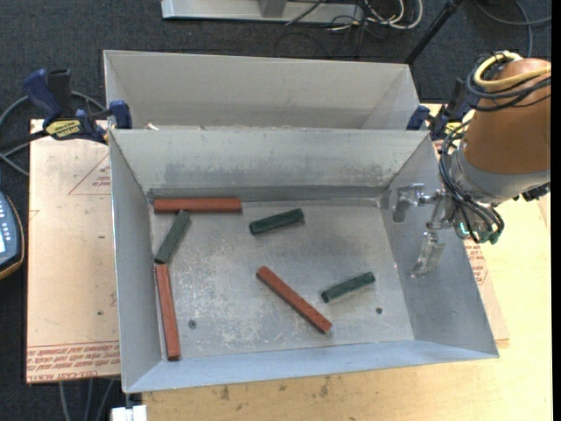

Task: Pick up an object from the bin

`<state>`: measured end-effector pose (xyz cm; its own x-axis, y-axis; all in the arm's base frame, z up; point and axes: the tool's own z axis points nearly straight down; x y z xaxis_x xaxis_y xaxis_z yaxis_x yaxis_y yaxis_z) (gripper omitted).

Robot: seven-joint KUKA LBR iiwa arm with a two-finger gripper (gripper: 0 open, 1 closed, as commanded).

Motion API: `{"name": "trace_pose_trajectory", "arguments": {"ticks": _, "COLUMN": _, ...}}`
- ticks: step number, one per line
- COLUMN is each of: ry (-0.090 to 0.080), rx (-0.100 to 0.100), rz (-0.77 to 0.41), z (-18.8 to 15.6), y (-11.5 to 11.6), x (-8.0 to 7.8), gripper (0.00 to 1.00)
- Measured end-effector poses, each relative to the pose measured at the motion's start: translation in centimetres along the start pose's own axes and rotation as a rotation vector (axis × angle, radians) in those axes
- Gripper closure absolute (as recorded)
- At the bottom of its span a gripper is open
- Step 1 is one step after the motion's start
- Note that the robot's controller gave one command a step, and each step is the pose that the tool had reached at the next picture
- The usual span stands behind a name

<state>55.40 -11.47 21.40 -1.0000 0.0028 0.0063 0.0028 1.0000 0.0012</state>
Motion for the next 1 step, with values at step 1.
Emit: {"name": "trace_pose_trajectory", "arguments": {"ticks": 1, "ry": -0.002, "rx": -0.002, "rz": -0.284, "z": 12.74, "y": 4.47, "x": -0.70, "gripper": 0.00}}
